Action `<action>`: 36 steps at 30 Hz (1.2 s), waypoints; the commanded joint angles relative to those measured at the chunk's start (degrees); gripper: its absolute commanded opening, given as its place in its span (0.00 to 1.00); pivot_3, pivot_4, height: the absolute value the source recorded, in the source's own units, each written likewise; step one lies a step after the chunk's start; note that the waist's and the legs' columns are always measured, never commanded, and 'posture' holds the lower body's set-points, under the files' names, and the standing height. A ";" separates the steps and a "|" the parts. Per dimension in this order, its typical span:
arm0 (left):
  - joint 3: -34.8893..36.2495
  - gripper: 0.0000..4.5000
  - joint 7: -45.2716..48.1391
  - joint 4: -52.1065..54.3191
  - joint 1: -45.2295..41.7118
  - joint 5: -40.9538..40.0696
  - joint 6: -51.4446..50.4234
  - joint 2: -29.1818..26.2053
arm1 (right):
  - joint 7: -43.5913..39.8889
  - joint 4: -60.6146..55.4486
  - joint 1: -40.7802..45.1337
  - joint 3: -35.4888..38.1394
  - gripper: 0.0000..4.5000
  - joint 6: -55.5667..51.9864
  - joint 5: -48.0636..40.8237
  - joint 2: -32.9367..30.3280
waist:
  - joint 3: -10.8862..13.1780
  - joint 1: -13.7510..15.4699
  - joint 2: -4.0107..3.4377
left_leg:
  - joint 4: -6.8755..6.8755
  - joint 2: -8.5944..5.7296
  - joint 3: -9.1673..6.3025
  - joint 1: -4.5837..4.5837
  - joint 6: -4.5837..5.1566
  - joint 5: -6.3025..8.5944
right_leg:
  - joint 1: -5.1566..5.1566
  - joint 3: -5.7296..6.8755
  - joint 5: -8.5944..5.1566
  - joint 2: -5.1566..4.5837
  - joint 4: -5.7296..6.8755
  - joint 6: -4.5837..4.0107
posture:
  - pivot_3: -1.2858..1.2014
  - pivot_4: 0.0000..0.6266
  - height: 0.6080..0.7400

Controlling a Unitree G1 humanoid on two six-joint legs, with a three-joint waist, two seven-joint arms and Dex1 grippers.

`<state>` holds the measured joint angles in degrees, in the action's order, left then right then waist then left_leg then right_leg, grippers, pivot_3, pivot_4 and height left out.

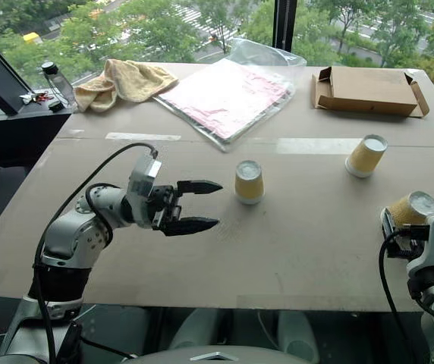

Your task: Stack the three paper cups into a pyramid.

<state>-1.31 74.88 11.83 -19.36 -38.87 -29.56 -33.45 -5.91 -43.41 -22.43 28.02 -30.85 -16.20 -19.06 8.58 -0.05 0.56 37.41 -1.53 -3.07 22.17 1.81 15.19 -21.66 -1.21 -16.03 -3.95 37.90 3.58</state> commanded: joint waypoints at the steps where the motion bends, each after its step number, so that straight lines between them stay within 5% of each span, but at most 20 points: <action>1: -0.12 0.99 -0.60 6.61 0.77 -3.43 -2.04 -0.66 | 2.94 3.19 5.25 3.49 1.00 -4.92 -0.25 -1.03 | 0.00 -0.12 0.00 | 0.00 0.00 0.00 0.00 0.00 0.00 | 0.01 -0.01 0.00 0.02 0.01 0.00 | 0.52 0.24 1.00; 8: 0.04 0.99 -2.69 9.36 1.61 -4.79 -3.02 -0.60 | 3.90 7.44 11.39 5.38 1.00 -10.03 -1.79 -0.76 | -0.02 -0.62 -0.06 | 0.00 -0.03 0.11 -0.03 0.02 0.00 | 0.00 -0.02 0.00 0.29 0.02 0.00 | 0.52 0.24 1.00; 15: -0.14 1.00 -3.90 9.90 3.64 -3.85 -1.18 0.00 | 0.97 9.79 12.61 4.38 0.47 -7.47 -2.63 -1.16 | -0.02 -0.67 -0.07 | -0.01 0.00 0.19 -0.06 0.02 0.00 | 0.00 -0.01 0.00 0.34 0.02 0.01 | 0.52 0.24 1.00; 20: 2.77 1.00 -7.04 7.55 7.62 -1.66 6.25 3.44 | -6.86 4.31 11.38 1.69 0.47 -4.88 -6.43 -3.43 | -0.03 -0.71 -0.14 | -0.02 0.02 0.22 -0.08 0.02 0.01 | 0.00 -0.05 0.01 0.33 0.02 0.01 | 0.52 0.24 1.00; 24: 5.40 1.00 -4.05 6.68 12.03 -4.11 4.68 -0.09 | -12.57 -0.28 13.31 -5.55 0.47 -5.27 -9.14 -6.79 | -0.01 -1.16 -0.17 | -0.05 0.14 0.24 -0.16 0.03 0.01 | 0.00 -0.14 0.01 0.40 0.04 0.01 | 0.52 0.24 1.00; 36: 16.36 1.00 -3.91 10.53 25.39 -6.80 7.80 -3.16 | -15.03 8.74 24.64 -23.74 0.47 -1.62 -0.72 -9.15 | 0.05 -0.52 -0.06 | -0.05 0.05 0.12 -0.02 0.02 0.01 | -0.01 -0.09 0.01 0.02 -0.13 0.00 | 0.52 0.24 1.00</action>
<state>13.03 70.06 19.92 5.46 -44.05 -23.11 -35.68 -20.16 -34.02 0.90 4.94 -34.72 -17.90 -27.85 8.63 -0.58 0.50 37.35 -1.47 -2.95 22.15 1.83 15.20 -21.67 -1.31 -16.03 -3.95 37.78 3.57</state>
